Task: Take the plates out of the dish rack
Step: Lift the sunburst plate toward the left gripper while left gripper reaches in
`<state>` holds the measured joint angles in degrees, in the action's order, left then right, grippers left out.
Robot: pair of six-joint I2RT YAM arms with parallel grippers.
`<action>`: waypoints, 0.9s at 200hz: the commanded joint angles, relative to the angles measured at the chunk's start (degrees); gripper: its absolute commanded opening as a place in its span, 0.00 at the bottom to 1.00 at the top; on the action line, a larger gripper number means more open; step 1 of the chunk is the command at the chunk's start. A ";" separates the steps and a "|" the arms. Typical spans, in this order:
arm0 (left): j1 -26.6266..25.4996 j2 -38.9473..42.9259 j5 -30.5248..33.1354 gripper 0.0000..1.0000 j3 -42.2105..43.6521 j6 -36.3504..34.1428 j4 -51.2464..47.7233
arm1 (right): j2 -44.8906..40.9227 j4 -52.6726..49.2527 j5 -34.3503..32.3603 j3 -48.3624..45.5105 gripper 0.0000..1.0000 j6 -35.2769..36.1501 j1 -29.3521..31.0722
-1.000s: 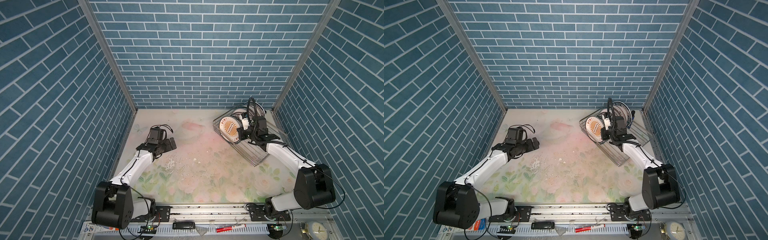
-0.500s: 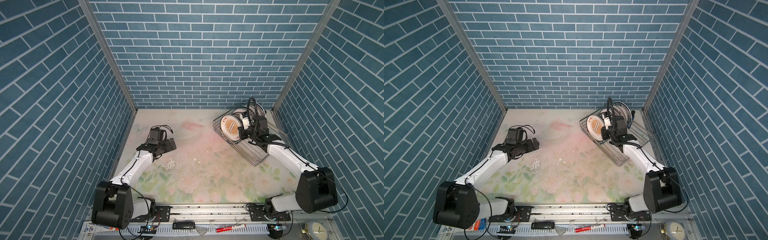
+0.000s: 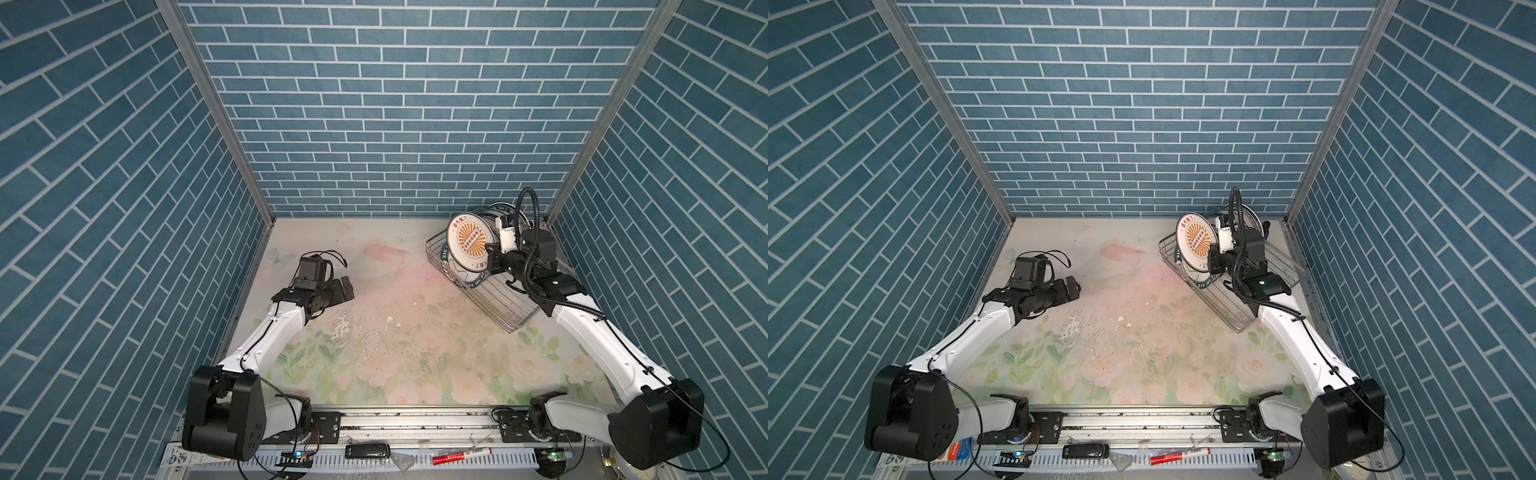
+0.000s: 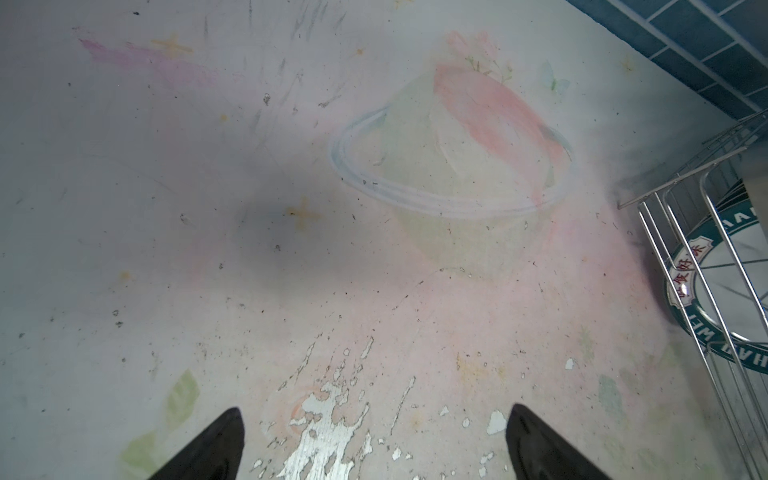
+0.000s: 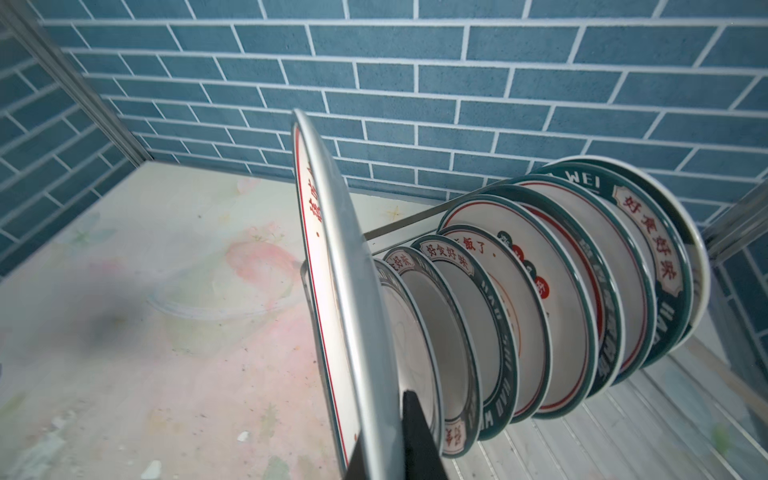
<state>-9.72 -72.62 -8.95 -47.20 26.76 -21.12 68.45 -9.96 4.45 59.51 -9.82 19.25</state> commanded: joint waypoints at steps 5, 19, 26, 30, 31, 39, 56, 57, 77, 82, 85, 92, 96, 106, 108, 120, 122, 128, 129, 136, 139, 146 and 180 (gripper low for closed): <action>0.22 3.07 -3.18 0.99 1.97 0.34 1.12 | -3.19 0.12 7.68 0.90 0.00 -20.65 0.44; 0.22 4.36 -3.98 0.99 2.67 0.56 1.73 | -3.46 3.66 11.14 -1.77 0.00 -27.40 0.82; 0.23 5.06 -4.44 0.99 3.08 0.66 1.86 | -3.26 5.78 12.96 -3.39 0.00 -31.13 1.13; 0.22 5.48 -4.72 0.99 3.24 0.72 1.83 | -3.23 6.53 13.65 -3.90 0.00 -32.26 1.29; 0.22 5.48 -4.78 0.99 3.29 0.73 1.85 | -3.01 7.01 14.07 -4.21 0.00 -32.89 1.42; 0.22 6.18 -5.42 0.99 3.59 0.87 1.96 | -2.59 8.58 15.37 -5.21 0.00 -34.85 2.18; 0.22 7.57 -7.20 0.99 4.13 1.36 2.37 | -1.53 10.97 16.72 -6.87 0.00 -38.34 4.26; 0.22 7.62 -7.30 0.99 4.22 1.40 2.39 | -1.53 10.97 16.72 -6.87 0.00 -38.34 4.26; 0.22 9.27 -10.11 0.99 5.17 2.72 3.86 | 0.20 14.18 16.44 -8.87 0.00 -42.98 6.39; 0.22 9.74 -10.99 0.99 5.59 3.15 4.47 | 0.83 15.05 16.20 -9.40 0.00 -44.09 7.07; 0.22 9.99 -11.57 0.99 5.81 3.51 5.01 | 1.19 15.88 16.06 -9.75 0.00 -44.58 7.54; 0.22 10.60 -12.96 0.99 6.48 4.10 6.34 | 2.40 18.20 15.99 -10.56 0.00 -45.94 8.39; 0.23 10.99 -13.88 0.99 6.92 4.54 7.41 | 3.20 19.91 16.30 -11.29 0.00 -47.04 8.85; 0.22 11.67 -15.94 0.99 8.37 5.88 10.17 | 5.57 23.02 16.73 -12.27 0.00 -48.98 9.93; 0.22 11.88 -16.21 0.99 8.67 6.16 10.63 | 6.09 23.33 16.73 -12.30 0.00 -49.24 10.20; 0.22 12.21 -17.71 0.99 9.69 7.45 12.98 | 8.94 27.04 16.53 -13.21 0.00 -50.87 11.44; 0.22 12.17 -18.04 0.99 9.83 7.56 13.24 | 9.70 28.19 16.62 -13.53 0.00 -51.47 11.78; 0.22 12.02 -18.74 0.99 10.28 8.06 14.60 | 11.01 30.37 17.05 -14.04 0.00 -52.47 12.26; 0.22 11.95 -18.82 0.99 10.37 8.14 14.78 | 11.27 31.06 17.11 -14.18 0.00 -52.79 12.33; 0.22 11.54 -19.52 0.99 10.79 8.46 15.98 | 13.33 34.82 18.03 -14.71 0.00 -54.32 13.05; 0.22 11.31 -19.73 0.99 10.94 8.65 16.40 | 14.19 36.22 18.35 -14.88 0.00 -55.17 13.43; 0.22 10.62 -20.04 0.99 11.08 8.94 17.27 | 16.46 39.32 18.94 -15.25 0.00 -56.78 14.05; 0.22 6.74 -22.75 0.99 11.97 10.47 22.34 | 22.79 45.01 18.84 -14.22 0.00 -59.97 17.49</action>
<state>-9.72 -63.83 -28.25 -36.60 35.24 -5.17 89.38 23.38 21.78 44.97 -63.99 34.76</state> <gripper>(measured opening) 0.994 0.089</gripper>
